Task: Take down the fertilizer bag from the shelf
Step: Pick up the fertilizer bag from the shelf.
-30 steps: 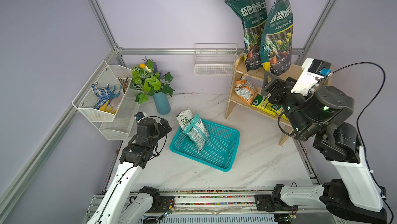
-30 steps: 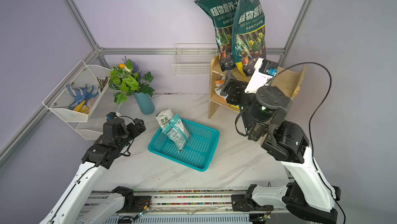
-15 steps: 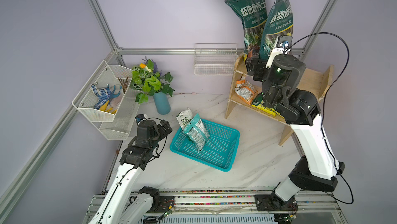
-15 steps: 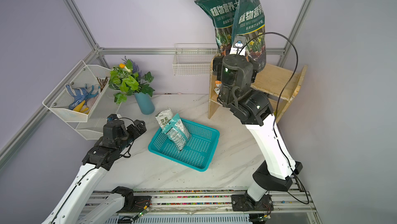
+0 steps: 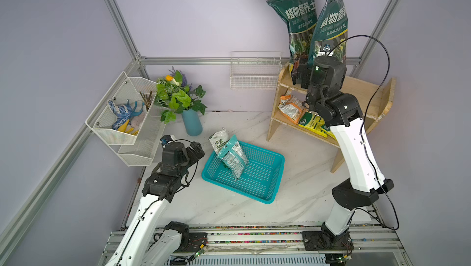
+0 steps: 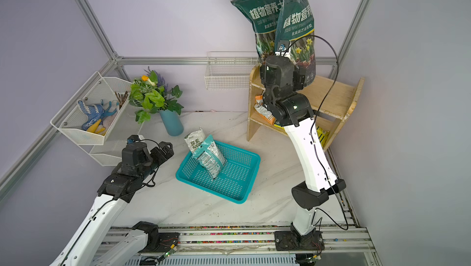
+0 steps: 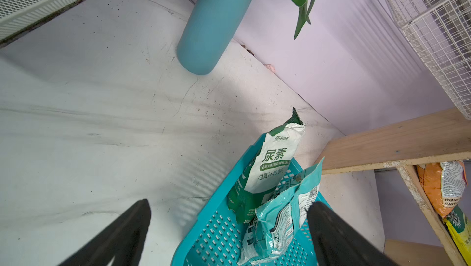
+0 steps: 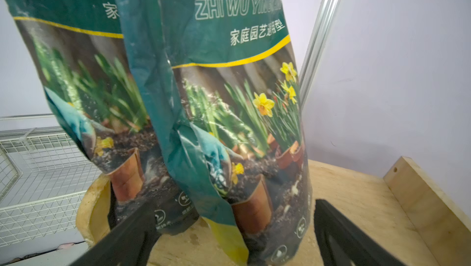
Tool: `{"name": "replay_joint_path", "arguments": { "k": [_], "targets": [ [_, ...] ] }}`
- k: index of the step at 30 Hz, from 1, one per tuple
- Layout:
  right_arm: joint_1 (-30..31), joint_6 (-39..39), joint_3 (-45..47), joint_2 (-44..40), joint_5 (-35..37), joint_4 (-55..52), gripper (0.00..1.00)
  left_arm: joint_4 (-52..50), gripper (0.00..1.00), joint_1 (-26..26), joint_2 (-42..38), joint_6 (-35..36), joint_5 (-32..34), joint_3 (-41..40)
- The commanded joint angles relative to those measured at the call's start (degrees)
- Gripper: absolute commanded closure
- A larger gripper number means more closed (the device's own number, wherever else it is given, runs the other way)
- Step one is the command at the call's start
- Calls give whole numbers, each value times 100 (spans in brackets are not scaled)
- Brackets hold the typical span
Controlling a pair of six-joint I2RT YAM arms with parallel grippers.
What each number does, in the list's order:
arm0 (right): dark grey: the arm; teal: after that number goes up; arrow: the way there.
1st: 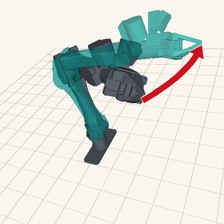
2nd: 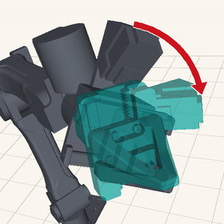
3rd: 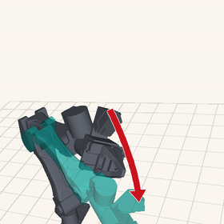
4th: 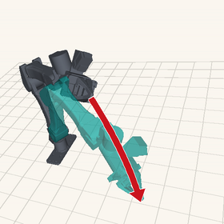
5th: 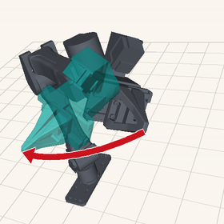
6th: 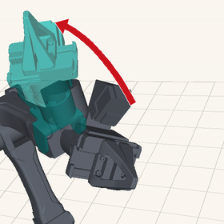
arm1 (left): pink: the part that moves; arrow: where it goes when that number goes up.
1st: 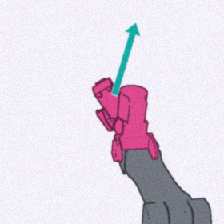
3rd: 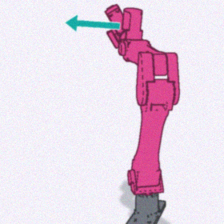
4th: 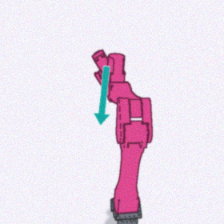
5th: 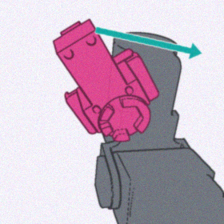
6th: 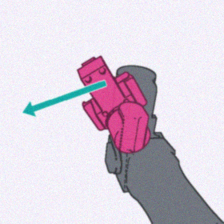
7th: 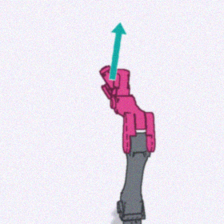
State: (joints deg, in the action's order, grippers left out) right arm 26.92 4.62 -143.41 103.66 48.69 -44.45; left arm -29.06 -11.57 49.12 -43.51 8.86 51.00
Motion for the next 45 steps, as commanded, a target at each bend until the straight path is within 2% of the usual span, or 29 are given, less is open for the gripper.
{"name": "replay_joint_path", "arguments": {
  "k": [1,8,14,15,16,17,19,20,24,30,38,42,45],
  "targets": [
    [-255,82,-168,108,-160,173,0,120,0,31,45,-18,-130,-258],
    [-699,-13,-163,376,-459,199,0,154,0,32,-51,-22,-167,-292],
    [-828,38,-209,626,-516,287,0,181,0,31,-61,-27,-200,-297],
    [-844,45,-208,656,-530,283,4,188,0,32,-58,-26,-210,-290],
    [-846,53,-207,692,-550,278,13,190,0,32,-54,-26,-218,-293],
    [-855,68,-211,716,-570,279,27,190,0,32,-51,-27,-227,-292],
    [-864,67,-204,735,-589,270,62,190,0,32,-43,-26,-227,-293],
    [-864,50,-196,731,-584,262,76,190,0,32,-51,-19,-227,-293],
    [-881,-15,-177,624,-496,261,99,199,0,30,-50,-26,-229,-293],
    [-886,-211,119,109,-433,310,100,258,0,35,-90,-18,-286,-291],
    [-792,-767,1016,-1245,-324,303,100,264,0,222,-91,0,-324,-226],
    [-255,-468,1516,-1915,274,569,100,382,0,273,-188,-9,-315,-315],
    [566,218,1712,-2159,1151,992,100,373,0,337,-232,-15,-297,-323]
  ]
}}
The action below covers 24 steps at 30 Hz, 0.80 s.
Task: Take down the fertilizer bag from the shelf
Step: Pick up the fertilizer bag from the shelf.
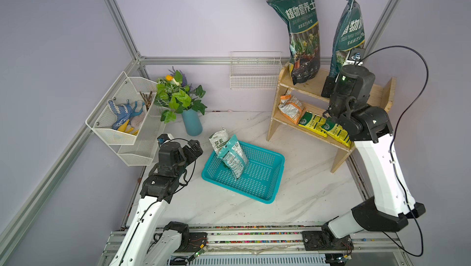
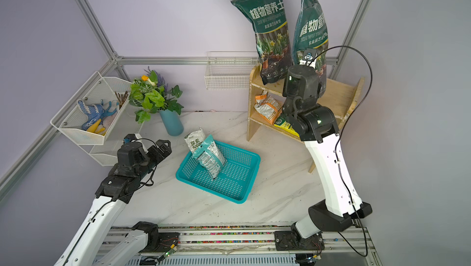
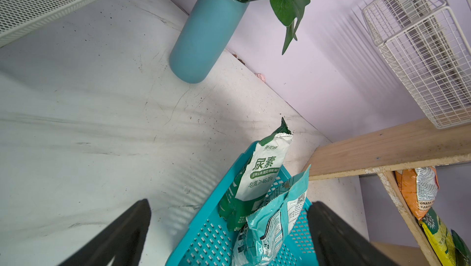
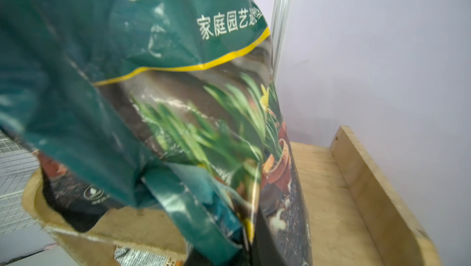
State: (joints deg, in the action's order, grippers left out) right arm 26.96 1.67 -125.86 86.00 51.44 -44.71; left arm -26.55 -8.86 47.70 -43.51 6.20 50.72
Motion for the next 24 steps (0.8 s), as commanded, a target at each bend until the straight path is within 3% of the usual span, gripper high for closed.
{"name": "replay_joint_path", "arguments": {
  "k": [1,5,11,17,24],
  "targets": [
    [826,736,-1,-455,1148,1168,100,138,0,77,-101,-16,-43,-303],
    [1912,1455,379,-787,2156,1841,100,172,0,137,-143,-9,-31,-349],
    [3533,4341,2482,-1452,3265,5872,100,291,0,298,-105,-106,-277,-500],
    [4659,3896,3033,-1354,3599,5807,100,488,0,524,214,-281,-803,-713],
    [5143,3435,3392,-1164,3693,5813,100,465,0,875,437,-308,-1127,-712]
  ]
}}
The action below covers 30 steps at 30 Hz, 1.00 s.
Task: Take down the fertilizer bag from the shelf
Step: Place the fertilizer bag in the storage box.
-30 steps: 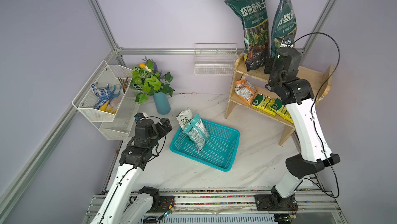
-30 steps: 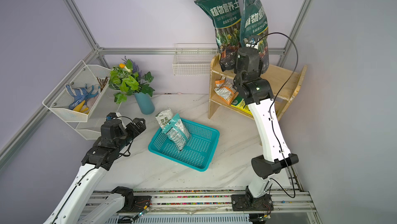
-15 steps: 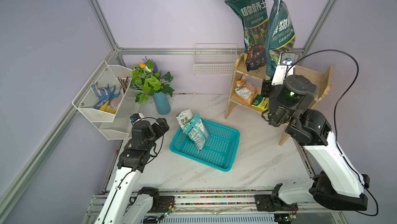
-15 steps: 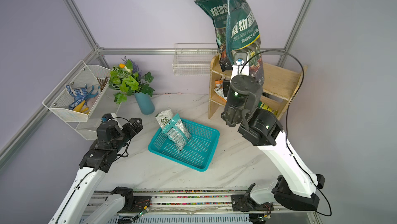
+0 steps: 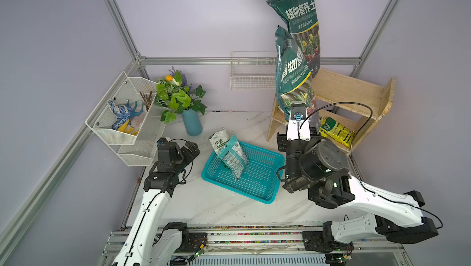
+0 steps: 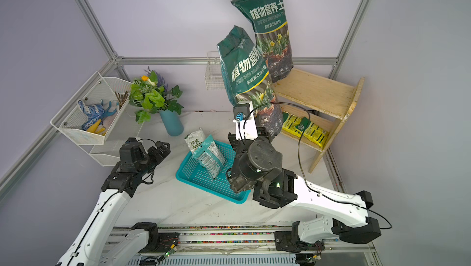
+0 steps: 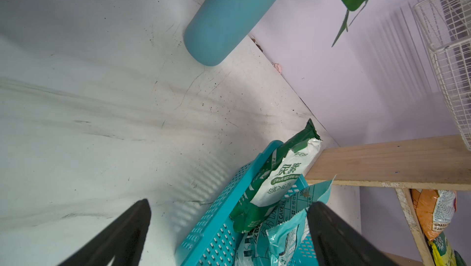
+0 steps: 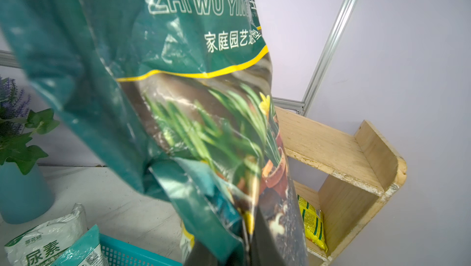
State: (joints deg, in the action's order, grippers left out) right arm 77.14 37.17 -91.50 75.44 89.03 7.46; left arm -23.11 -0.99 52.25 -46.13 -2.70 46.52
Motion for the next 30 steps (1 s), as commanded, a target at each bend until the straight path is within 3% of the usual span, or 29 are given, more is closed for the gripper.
{"name": "replay_joint_path", "arguments": {
  "k": [1,4,6,8,10,21,30],
  "targets": [
    [186,-228,42,-109,-82,567,100,127,0,106,-26,-45,-240,-299],
    [287,-894,258,-70,-189,104,100,127,0,152,-81,-54,-270,-320],
    [286,-1963,215,-7,-403,-983,100,132,0,170,-116,-63,-279,-334],
    [155,-3450,-41,67,-1169,-2649,100,123,0,179,-153,-54,-275,-339],
    [-145,-4479,-90,110,-1770,-3440,100,124,0,187,-179,-54,-259,-346],
    [-376,-4776,1354,217,-2170,-2178,100,122,0,213,-180,-72,-319,-333],
    [-536,-4934,2358,556,-2069,-471,100,131,0,231,-198,-80,-363,-337]
  ]
}}
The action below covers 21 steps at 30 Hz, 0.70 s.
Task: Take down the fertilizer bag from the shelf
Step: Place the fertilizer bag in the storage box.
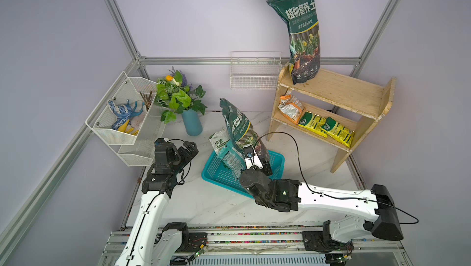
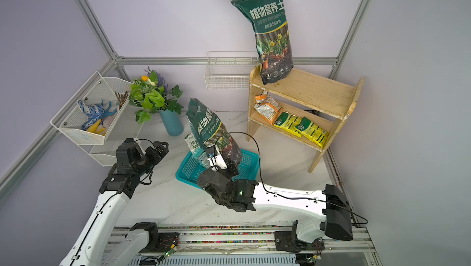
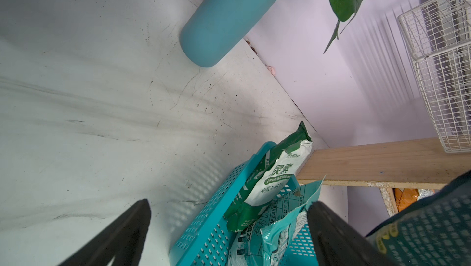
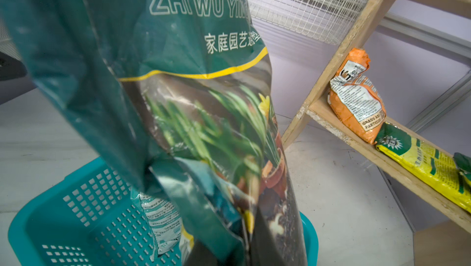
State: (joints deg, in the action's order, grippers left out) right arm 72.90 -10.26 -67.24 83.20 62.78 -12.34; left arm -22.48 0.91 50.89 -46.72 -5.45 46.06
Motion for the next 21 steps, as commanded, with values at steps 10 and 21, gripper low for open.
{"name": "replay_joint_path", "arguments": {
  "k": [10,21],
  "targets": [
    [-356,-838,293,129,243,1870,100,68,0,76,-88,-48,-210,-274],
    [-364,-1180,748,403,340,2395,100,77,0,117,-84,-57,-265,-283]
  ]
}}
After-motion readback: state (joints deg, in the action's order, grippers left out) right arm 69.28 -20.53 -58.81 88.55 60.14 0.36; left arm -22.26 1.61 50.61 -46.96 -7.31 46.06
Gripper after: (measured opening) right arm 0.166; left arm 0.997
